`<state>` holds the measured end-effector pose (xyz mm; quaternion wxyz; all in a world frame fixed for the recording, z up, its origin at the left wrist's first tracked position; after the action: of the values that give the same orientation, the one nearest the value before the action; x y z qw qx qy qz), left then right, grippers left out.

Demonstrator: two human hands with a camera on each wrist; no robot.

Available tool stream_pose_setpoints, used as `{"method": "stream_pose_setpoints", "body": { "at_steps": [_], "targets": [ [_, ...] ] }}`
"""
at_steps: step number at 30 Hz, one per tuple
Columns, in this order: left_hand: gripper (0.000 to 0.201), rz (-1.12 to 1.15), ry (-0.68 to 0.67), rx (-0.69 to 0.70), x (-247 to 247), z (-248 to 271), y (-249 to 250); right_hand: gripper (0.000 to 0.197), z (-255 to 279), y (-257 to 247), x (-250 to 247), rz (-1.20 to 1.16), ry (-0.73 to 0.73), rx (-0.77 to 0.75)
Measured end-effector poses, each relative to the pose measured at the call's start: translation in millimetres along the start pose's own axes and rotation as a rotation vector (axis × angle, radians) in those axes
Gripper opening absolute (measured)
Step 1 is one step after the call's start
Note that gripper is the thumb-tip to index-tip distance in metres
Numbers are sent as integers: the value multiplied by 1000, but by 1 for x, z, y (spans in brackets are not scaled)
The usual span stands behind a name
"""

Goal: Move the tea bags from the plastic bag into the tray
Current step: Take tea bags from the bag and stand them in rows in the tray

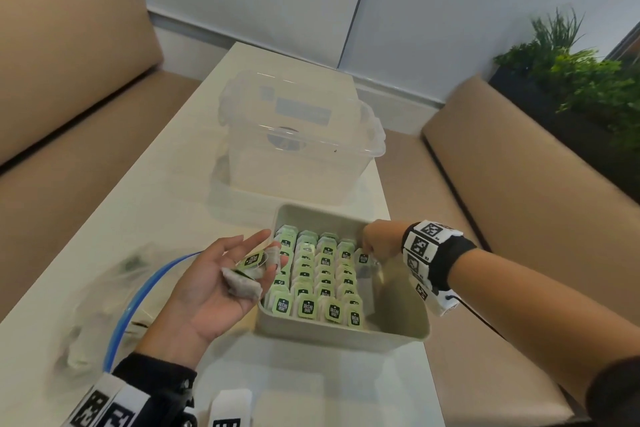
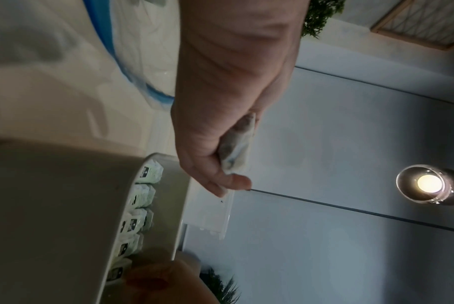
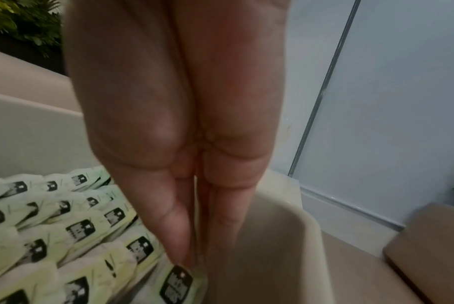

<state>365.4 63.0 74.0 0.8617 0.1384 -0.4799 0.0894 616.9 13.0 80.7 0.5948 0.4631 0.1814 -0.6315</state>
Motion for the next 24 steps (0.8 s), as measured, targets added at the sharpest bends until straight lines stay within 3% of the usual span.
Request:
{"method": "stream_pose_setpoints", "body": {
  "at_steps": [2,6,10,13,16,20,22,24],
  "targets": [
    [91,63,-8,-3,0,0,-3,21,12,-4,-12,-3,61,-6],
    [100,128,27,11,-1,-2,-10,23,42,-26,-58,-267,382,-142],
    [70,165,128,54,4,-5,-15,19,86,-69,-96,-668,679,-408],
    [54,164,98,49,17,1,-19,25,97,-96,-99,-698,714,-476],
    [35,54,33,30,32,11,-20,32,88,-112,-90,-619,653,-451],
    [48,-6,14,40,35,12,-18,32,87,-115,-85,-551,599,-362],
    [48,-29,-16,50,38,13,-17,21,91,-111,-88,-631,660,-335],
    [41,-48,-37,73,40,16,-17,9,95,-101,-90,-912,740,-252]
  ]
}}
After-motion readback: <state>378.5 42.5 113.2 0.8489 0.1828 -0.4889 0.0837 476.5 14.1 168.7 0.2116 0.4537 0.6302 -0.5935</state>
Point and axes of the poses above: each hand's wrist, its own z-axis away from the middle knuckle, its own x-axis out of the palm, y = z × x, the point moved 5 cm from there along -z, towards the middle knuckle, and after that the axes turned 10 degrees about y, right-handed, at the moved point
